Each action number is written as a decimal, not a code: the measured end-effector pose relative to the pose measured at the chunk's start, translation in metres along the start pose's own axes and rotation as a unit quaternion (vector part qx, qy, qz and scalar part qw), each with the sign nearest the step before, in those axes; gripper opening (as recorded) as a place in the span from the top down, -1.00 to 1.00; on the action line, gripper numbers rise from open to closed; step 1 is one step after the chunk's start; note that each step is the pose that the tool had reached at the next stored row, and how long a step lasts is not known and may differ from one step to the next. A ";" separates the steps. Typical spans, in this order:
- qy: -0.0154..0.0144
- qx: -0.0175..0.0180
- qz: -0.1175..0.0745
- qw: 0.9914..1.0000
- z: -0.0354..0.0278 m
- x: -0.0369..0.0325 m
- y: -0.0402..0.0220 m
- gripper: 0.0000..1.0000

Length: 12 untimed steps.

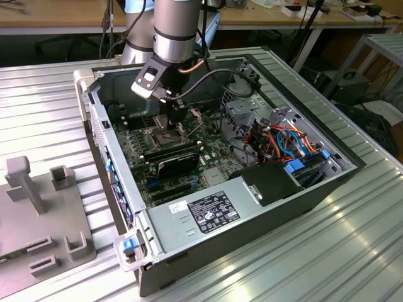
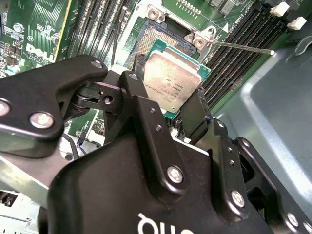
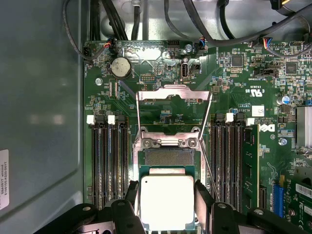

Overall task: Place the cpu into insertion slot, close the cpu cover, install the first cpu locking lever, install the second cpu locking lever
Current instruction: 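Place the cpu into insertion slot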

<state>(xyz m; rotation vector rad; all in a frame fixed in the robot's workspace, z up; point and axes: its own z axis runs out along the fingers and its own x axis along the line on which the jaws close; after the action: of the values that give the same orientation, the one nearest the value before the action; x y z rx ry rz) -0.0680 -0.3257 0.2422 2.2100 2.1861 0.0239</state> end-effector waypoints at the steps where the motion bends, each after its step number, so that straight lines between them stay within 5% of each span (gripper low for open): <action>1: 0.000 0.000 0.000 1.000 0.0003 0.0000 0.0000 -0.09; 5: 0.000 0.000 0.000 1.000 0.0102 0.0001 -0.0004 -0.09; 12: 0.001 0.000 0.000 1.000 0.0113 0.0001 -0.0004 -0.09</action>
<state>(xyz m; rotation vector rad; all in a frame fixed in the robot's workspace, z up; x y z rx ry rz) -0.0680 -0.3257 0.2309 2.2106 2.1866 0.0252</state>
